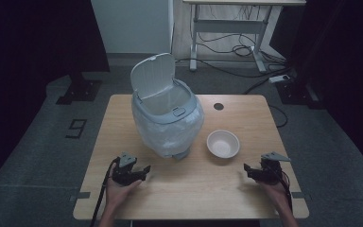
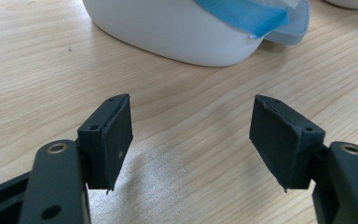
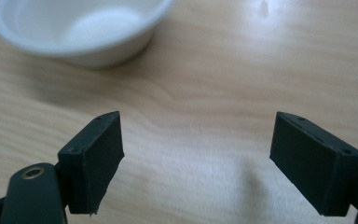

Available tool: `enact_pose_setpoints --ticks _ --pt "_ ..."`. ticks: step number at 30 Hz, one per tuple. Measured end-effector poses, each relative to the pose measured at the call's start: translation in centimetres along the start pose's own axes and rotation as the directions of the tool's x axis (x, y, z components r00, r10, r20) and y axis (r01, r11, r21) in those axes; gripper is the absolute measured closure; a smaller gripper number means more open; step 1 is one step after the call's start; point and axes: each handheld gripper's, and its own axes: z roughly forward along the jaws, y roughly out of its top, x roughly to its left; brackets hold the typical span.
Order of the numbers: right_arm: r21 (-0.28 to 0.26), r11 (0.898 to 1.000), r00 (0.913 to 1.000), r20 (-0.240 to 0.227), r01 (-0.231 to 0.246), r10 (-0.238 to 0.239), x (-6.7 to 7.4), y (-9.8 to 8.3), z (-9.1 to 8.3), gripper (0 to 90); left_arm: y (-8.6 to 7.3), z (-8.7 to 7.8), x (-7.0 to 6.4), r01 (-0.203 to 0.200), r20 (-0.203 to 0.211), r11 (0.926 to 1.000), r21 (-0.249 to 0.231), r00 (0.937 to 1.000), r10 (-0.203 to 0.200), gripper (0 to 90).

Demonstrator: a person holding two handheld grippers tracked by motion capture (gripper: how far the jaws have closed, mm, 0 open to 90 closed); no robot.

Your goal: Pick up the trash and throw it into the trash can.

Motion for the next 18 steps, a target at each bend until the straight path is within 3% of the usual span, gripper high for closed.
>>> enact_pose_setpoints --ticks 8,18 --pt "-0.043 0.999 0.9997 -0.021 -0.010 0.009 0.2 2.0 0.0 18.9 -0.1 0.0 -0.1 -0.004 0.012 1.0000 0.002 0.9999 0.004 29.8" --pt "-0.044 0.999 0.9996 -0.023 0.017 -0.018 1.2 4.8 1.3 19.6 -0.2 0.2 -0.1 -0.016 0.012 0.9996 0.021 0.9998 0.016 30.0"
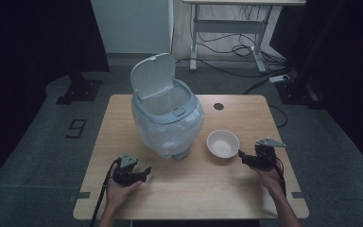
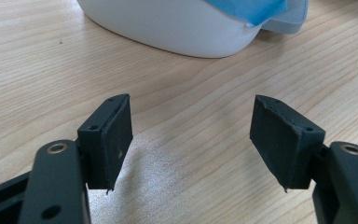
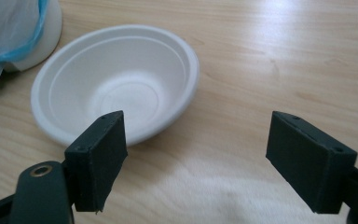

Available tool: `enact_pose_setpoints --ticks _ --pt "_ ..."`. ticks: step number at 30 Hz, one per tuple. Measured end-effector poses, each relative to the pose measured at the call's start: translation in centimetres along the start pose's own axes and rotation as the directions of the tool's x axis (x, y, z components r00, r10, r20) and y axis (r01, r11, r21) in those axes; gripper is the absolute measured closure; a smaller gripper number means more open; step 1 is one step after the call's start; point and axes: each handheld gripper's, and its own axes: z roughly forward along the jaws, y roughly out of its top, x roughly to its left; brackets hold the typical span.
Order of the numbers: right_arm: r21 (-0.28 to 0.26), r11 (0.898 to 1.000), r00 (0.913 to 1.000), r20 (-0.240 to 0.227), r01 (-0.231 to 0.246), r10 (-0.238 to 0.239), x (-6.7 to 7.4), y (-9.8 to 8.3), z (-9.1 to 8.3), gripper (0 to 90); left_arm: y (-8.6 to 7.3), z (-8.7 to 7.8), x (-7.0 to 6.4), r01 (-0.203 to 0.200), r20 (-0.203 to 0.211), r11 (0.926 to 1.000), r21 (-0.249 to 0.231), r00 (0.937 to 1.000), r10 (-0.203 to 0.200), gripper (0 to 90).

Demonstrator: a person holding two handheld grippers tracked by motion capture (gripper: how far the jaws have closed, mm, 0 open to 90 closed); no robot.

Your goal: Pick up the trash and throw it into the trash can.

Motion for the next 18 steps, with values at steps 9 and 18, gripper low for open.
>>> enact_pose_setpoints --ticks 9,18 --pt "0.042 0.999 1.0000 -0.001 -0.001 0.001 0.0 2.1 2.2 20.6 0.0 0.1 -0.1 -0.009 0.008 1.0000 -0.003 0.9999 0.009 30.8" --pt "0.085 0.996 0.9997 0.006 -0.023 0.022 -0.2 2.8 4.4 24.5 0.0 0.2 -0.1 -0.012 0.017 0.9999 0.004 0.9998 0.012 31.0"
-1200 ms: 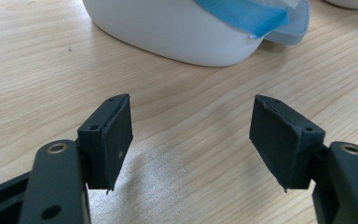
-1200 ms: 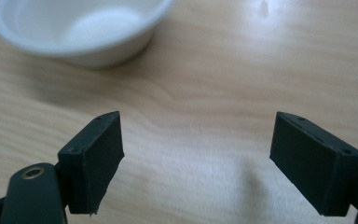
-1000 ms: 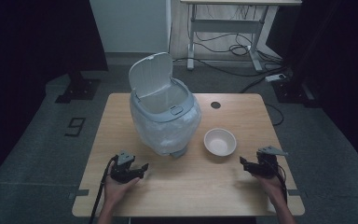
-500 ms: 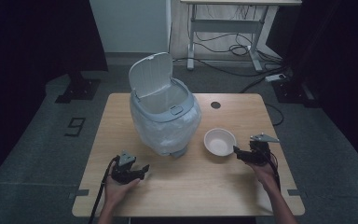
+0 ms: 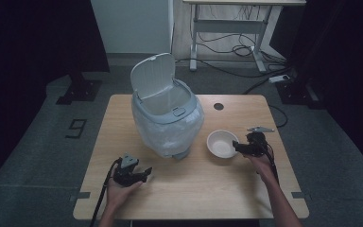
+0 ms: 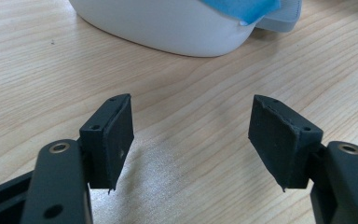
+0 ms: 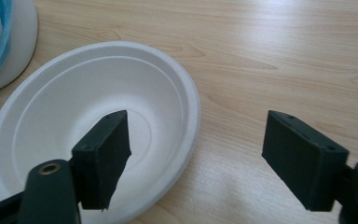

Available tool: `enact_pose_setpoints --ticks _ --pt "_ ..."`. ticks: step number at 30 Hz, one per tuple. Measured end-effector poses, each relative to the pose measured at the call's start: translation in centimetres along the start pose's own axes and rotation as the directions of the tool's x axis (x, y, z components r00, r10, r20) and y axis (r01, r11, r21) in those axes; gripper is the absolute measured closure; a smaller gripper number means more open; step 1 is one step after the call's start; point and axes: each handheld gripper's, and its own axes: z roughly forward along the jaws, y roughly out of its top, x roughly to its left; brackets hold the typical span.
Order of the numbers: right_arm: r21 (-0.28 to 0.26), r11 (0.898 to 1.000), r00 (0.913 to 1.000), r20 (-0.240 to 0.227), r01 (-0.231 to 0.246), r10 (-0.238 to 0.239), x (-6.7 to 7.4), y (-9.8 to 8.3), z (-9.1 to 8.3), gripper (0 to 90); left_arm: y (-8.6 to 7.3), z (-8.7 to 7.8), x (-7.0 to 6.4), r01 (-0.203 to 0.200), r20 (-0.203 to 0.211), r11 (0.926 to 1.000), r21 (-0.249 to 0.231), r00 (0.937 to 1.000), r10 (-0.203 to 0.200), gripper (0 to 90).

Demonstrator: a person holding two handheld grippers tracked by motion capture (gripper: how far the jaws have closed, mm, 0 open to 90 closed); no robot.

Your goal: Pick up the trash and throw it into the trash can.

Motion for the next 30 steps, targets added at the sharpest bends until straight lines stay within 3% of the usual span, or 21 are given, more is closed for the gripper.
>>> enact_pose_setpoints --ticks 10,13,16,18,24,30 --pt "0.075 0.997 0.9998 -0.017 0.016 -0.015 0.6 -0.7 1.8 37.0 -0.1 0.1 0.0 -0.004 0.000 1.0000 0.007 1.0000 0.004 30.9" --pt "0.110 0.993 0.9985 -0.045 0.038 -0.033 1.0 -1.0 2.2 50.5 -0.1 0.1 -0.1 -0.006 0.004 0.9999 0.010 1.0000 0.006 31.0" --pt "0.126 0.990 0.9974 -0.053 0.054 -0.048 1.2 -1.1 2.3 55.9 -0.1 0.1 -0.1 -0.006 0.011 0.9999 0.008 0.9999 0.006 31.0" --pt "0.148 0.987 0.9967 -0.062 0.061 -0.053 1.2 -1.2 2.3 64.6 -0.1 0.0 -0.1 -0.005 0.013 1.0000 0.007 0.9999 0.005 31.1" --pt "0.133 0.990 0.9943 -0.102 0.042 -0.028 0.8 -0.9 1.3 75.4 -0.1 0.0 -0.2 -0.006 0.014 0.9999 0.009 0.9999 0.006 31.1" --pt "0.048 0.998 0.9888 -0.148 0.027 -0.020 0.7 -0.2 -1.0 82.3 -0.1 0.0 -0.2 -0.003 0.020 0.9999 0.010 0.9998 0.002 31.3"
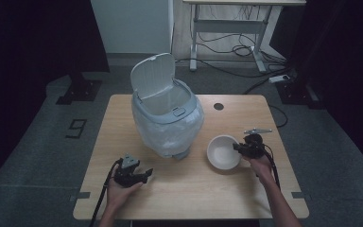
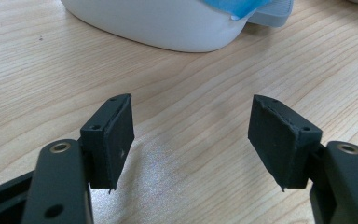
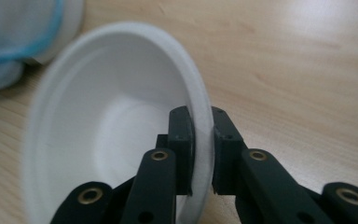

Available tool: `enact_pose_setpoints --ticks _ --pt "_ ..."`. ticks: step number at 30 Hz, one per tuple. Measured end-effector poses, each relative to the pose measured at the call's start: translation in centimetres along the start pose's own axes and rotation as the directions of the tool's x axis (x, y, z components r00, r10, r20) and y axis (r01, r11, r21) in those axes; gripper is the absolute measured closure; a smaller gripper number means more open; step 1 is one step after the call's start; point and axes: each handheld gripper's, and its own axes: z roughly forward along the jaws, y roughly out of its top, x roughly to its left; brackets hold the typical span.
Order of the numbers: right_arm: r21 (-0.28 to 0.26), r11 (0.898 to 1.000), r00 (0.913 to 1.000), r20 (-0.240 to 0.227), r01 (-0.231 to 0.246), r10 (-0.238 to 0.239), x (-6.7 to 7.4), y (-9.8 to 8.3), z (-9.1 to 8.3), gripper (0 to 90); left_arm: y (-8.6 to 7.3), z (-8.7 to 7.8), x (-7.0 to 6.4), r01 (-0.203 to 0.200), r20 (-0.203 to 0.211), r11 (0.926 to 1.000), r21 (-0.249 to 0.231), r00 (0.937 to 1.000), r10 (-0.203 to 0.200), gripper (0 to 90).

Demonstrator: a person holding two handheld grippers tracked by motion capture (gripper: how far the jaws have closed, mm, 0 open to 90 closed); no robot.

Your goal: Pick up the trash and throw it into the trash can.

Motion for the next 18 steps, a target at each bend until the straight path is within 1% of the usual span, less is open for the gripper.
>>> enact_pose_setpoints --ticks 1,2,3,5,6,8,9,12,13,14,15,16,17,18 --pt "-0.016 1.000 1.0000 0.000 0.002 -0.002 0.0 0.1 -0.4 82.5 0.0 0.0 0.0 0.000 0.000 1.0000 0.000 1.0000 0.000 31.3" --pt "-0.016 1.000 1.0000 0.000 0.002 -0.002 0.0 0.1 -0.4 82.5 0.0 0.0 0.0 0.000 0.000 1.0000 0.000 1.0000 0.000 31.3" --pt "-0.046 0.999 0.9999 0.008 0.013 -0.013 0.1 0.2 -1.2 82.5 0.0 0.0 0.0 0.000 0.001 1.0000 0.001 1.0000 0.000 31.3" --pt "-0.077 0.997 1.0000 0.002 0.006 -0.006 0.0 0.3 -2.1 82.5 0.0 0.1 0.0 -0.001 0.000 1.0000 0.003 1.0000 0.001 31.4" --pt "-0.099 0.995 1.0000 -0.008 -0.003 0.003 -0.1 0.4 -2.5 82.5 0.0 0.1 0.0 -0.001 0.000 1.0000 0.004 1.0000 0.001 31.4" --pt "-0.162 0.986 0.9991 -0.034 -0.030 0.025 -0.1 0.5 -3.5 82.5 0.0 0.1 0.0 -0.001 0.002 1.0000 0.006 1.0000 0.001 31.4" --pt "-0.194 0.980 0.9987 -0.043 -0.036 0.028 -0.1 0.6 -4.1 82.6 0.0 0.1 0.0 -0.001 0.002 1.0000 0.007 1.0000 0.001 31.4" --pt "-0.264 0.964 0.9982 -0.053 -0.042 0.029 0.1 1.0 -5.7 82.5 0.0 0.1 0.0 -0.001 0.002 0.9999 0.010 1.0000 0.001 31.5" --pt "-0.281 0.959 0.9981 -0.055 -0.042 0.027 0.2 1.2 -6.1 82.5 0.0 0.2 -0.1 -0.002 0.002 0.9999 0.011 1.0000 0.002 31.5" --pt "-0.281 0.959 0.9981 -0.055 -0.042 0.027 0.2 1.2 -6.1 82.5 0.0 0.2 -0.1 -0.002 0.002 0.9999 0.011 1.0000 0.002 31.4" --pt "-0.305 0.951 0.9980 -0.057 -0.043 0.027 0.2 1.6 -7.0 82.5 0.0 0.2 -0.1 -0.002 0.002 0.9999 0.011 1.0000 0.002 31.5" --pt "-0.305 0.951 0.9980 -0.057 -0.043 0.027 0.2 1.6 -7.0 82.5 0.0 0.2 -0.1 -0.001 0.002 0.9999 0.011 1.0000 0.001 31.5" --pt "-0.323 0.945 0.9974 -0.066 -0.048 0.028 0.3 2.0 -7.7 82.5 0.0 0.2 -0.1 -0.001 0.003 0.9999 0.012 1.0000 0.001 31.5" --pt "-0.331 0.942 0.9971 -0.070 -0.051 0.029 0.3 2.2 -8.0 82.5 0.0 0.2 -0.1 -0.001 0.003 0.9999 0.014 1.0000 0.001 31.5"
